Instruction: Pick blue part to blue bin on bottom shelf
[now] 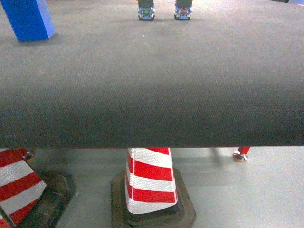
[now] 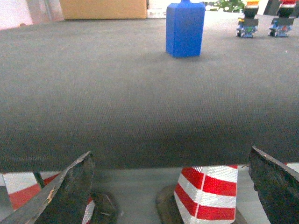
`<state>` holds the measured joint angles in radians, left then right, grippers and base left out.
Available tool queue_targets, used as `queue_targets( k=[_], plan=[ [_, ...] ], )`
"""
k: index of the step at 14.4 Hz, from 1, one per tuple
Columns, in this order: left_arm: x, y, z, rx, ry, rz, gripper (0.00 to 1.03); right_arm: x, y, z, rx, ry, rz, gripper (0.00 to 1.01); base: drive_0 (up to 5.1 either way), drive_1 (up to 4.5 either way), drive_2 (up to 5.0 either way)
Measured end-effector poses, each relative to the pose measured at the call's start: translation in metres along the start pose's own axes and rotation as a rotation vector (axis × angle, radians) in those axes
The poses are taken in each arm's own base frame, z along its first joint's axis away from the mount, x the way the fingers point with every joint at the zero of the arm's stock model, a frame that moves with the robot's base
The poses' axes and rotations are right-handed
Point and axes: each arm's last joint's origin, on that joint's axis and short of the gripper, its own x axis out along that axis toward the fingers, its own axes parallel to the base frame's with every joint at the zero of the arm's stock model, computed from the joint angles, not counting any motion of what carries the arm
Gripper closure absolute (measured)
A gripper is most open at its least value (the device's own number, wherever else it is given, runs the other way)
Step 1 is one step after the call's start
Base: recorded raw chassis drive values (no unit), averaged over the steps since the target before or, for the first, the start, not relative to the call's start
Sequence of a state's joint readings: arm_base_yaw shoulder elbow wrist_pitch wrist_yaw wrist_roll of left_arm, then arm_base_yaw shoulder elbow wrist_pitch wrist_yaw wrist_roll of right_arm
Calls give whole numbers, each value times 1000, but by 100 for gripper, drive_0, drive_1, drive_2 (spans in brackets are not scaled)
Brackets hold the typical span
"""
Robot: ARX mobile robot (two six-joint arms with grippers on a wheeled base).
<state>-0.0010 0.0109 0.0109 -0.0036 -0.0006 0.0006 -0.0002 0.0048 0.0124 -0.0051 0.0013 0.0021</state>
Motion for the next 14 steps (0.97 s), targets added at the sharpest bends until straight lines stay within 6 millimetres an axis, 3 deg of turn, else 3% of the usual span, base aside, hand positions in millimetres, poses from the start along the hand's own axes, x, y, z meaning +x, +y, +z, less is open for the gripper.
queue_targets(
  k=[14],
  plan=[
    [0,0,0,0,-3,-2,5,0,0,0,-2,2,3,3,0,0,0]
  ],
)
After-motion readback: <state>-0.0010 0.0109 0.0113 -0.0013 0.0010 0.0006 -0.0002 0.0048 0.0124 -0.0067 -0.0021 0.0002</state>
